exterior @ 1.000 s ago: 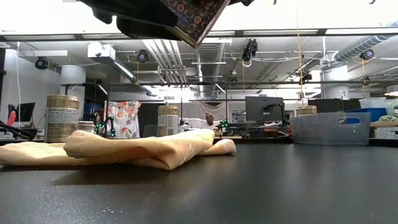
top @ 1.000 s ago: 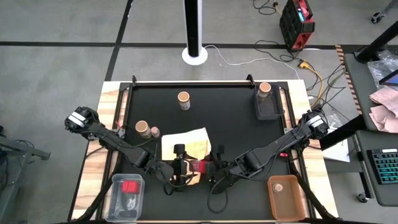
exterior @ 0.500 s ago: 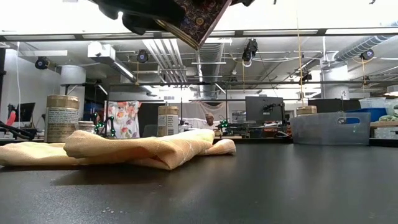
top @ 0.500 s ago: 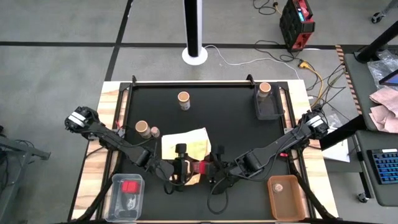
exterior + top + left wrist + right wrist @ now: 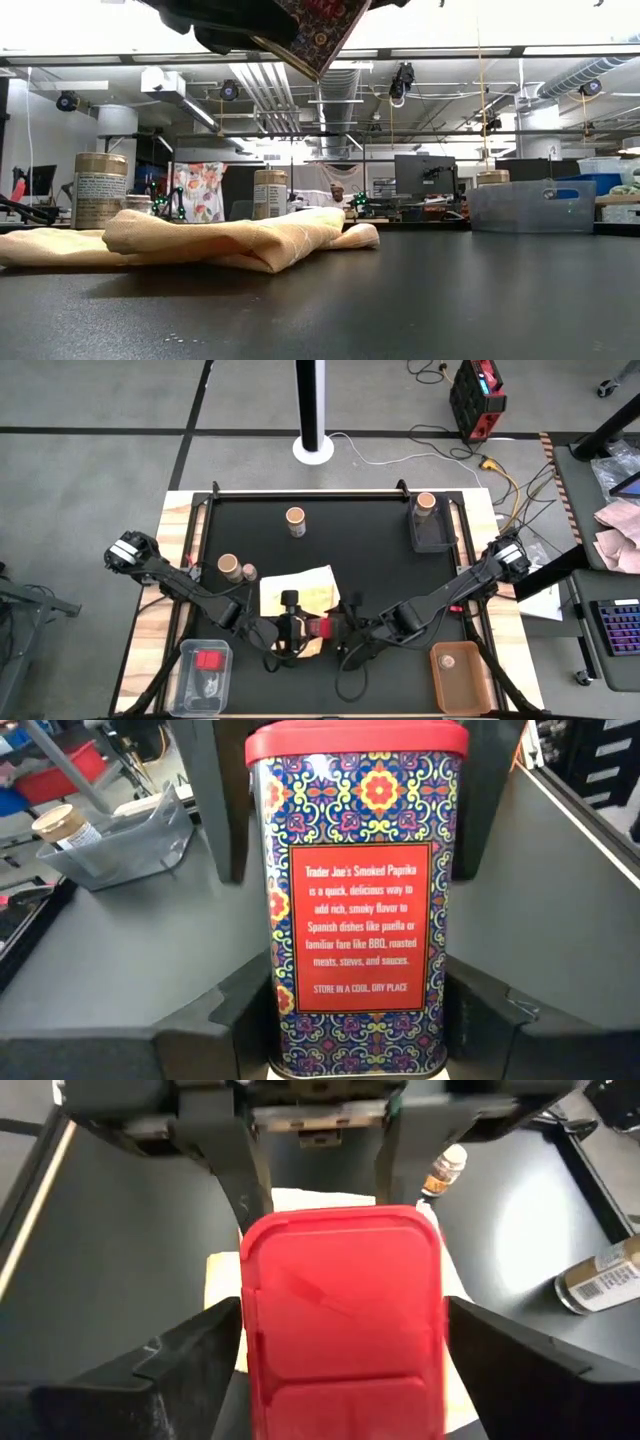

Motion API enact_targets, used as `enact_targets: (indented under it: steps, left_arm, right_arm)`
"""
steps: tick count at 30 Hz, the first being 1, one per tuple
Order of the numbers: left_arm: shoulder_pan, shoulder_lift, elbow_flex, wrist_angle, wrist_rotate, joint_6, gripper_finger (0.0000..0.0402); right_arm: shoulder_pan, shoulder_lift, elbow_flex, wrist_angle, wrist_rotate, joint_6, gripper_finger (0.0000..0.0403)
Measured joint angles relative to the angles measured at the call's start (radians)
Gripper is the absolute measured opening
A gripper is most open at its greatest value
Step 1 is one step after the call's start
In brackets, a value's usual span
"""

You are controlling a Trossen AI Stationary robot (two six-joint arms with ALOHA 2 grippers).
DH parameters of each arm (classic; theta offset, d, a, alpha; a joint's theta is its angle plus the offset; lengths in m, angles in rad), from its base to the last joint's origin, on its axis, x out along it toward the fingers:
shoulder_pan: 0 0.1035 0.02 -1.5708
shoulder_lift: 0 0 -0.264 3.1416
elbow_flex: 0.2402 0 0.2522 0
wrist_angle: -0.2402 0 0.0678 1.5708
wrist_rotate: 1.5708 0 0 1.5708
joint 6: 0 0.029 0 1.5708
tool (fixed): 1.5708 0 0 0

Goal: Sort spices by type
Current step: Put the red spice can into the transparent bin

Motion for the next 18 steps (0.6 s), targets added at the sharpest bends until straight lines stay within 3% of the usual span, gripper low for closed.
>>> enact_targets:
  steps: [3, 10, 15, 18]
  left_arm:
    - [-0.004, 0.000, -0.038, 0.081, -0.001, 0.003, 0.0192]
    - [-0.019, 0.000, -0.161, 0.363, -0.004, 0.019, 0.0192]
    - [-0.033, 0.000, -0.184, 0.474, -0.003, 0.085, 0.0192]
    - [-0.037, -0.003, -0.187, 0.513, -0.003, 0.122, 0.0192]
  right_arm:
    - [0.011, -0.030, 0.000, -0.004, 0.015, -0.001, 0.0333]
    - [0.087, -0.098, -0.019, -0.011, 0.202, -0.011, 0.0311]
    - [0.147, -0.109, -0.052, 0.009, 0.340, 0.015, 0.0302]
    - [0.166, -0.109, -0.080, 0.077, 0.363, 0.023, 0.0302]
